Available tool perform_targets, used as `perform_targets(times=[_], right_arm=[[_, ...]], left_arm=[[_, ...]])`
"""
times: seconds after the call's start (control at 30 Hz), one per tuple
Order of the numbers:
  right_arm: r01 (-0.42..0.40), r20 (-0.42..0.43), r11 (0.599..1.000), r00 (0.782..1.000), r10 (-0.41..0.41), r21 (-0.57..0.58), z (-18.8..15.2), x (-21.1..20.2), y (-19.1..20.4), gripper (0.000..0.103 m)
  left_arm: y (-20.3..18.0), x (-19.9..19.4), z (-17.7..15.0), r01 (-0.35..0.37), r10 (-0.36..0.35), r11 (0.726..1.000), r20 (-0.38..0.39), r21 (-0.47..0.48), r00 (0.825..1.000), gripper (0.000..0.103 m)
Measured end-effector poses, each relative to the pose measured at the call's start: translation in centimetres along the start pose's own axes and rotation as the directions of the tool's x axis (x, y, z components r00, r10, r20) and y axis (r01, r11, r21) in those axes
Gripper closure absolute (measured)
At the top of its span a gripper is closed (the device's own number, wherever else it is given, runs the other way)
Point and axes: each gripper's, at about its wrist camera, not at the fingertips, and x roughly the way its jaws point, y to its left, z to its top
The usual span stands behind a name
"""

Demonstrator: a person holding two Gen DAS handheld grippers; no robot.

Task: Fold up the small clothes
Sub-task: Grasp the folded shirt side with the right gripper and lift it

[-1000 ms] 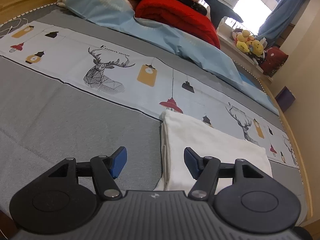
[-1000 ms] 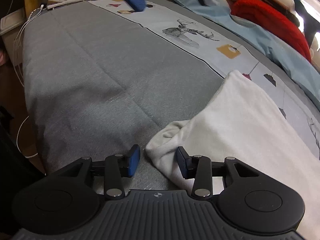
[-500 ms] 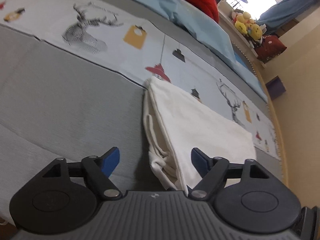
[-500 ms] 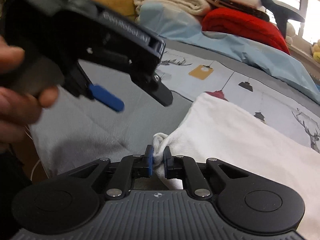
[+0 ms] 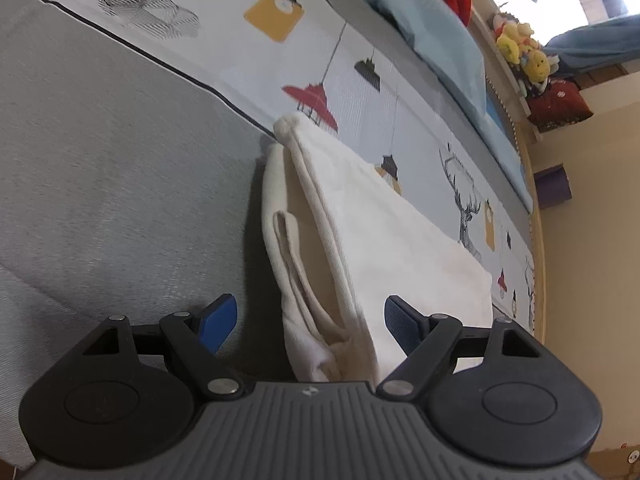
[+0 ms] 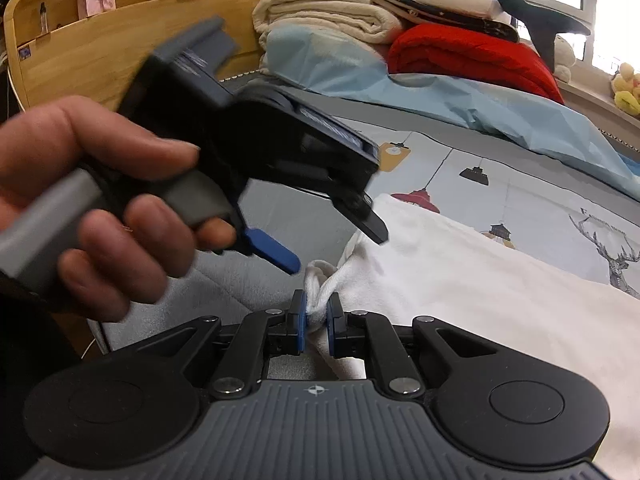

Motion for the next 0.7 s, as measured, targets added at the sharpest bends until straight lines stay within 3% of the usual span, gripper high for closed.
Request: perform_targets(times=[0.27,0.3,0.37,0.43,0.53,0.7], right_arm=[[-0.024,0.005,1.000,1.000,0.024,-0.011,0.3,-1.2,0.5,0.093],[-0.033,0.007,0.999,0.999,0.033,-0.013,0.4,-1.4,0.6,0.093],[-0.058,0.013,0.998,0.998,0.058,-0.010,0.7,-1.5,1.0,0.093],[-0.089,0.027,0.996,0.996,0.088,0.014,1.2,-1.5,1.3,0.094],[-0.176,0.087,0.983,0.981,0.171,0.053,2.4,-1.9,2.1,0.094],[-0.304,0.176,0.949,0.942,0.286,0.088,3.7,-2.7,3.7,0.094]], left_arm=[[-1.1,3.1,0.6,0.009,-0.008,1.000,-0.056,0.012,0.998,0.023],[-1.2,3.2,0.5,-0.004,0.005,1.000,-0.052,0.022,0.999,0.029],[-1.3,3.0,0.3,-0.012,0.014,0.999,-0.046,0.047,0.999,0.070],[-1.1,1.7,0.1,0.000,0.001,0.997,-0.019,0.080,1.000,0.088],[-0.4,-1.8,0.0,-0.009,0.003,0.996,0.063,0.093,0.998,0.089],[1.9,-8.7,-0.6,-0.006,-0.009,0.997,0.198,0.079,0.980,0.089]])
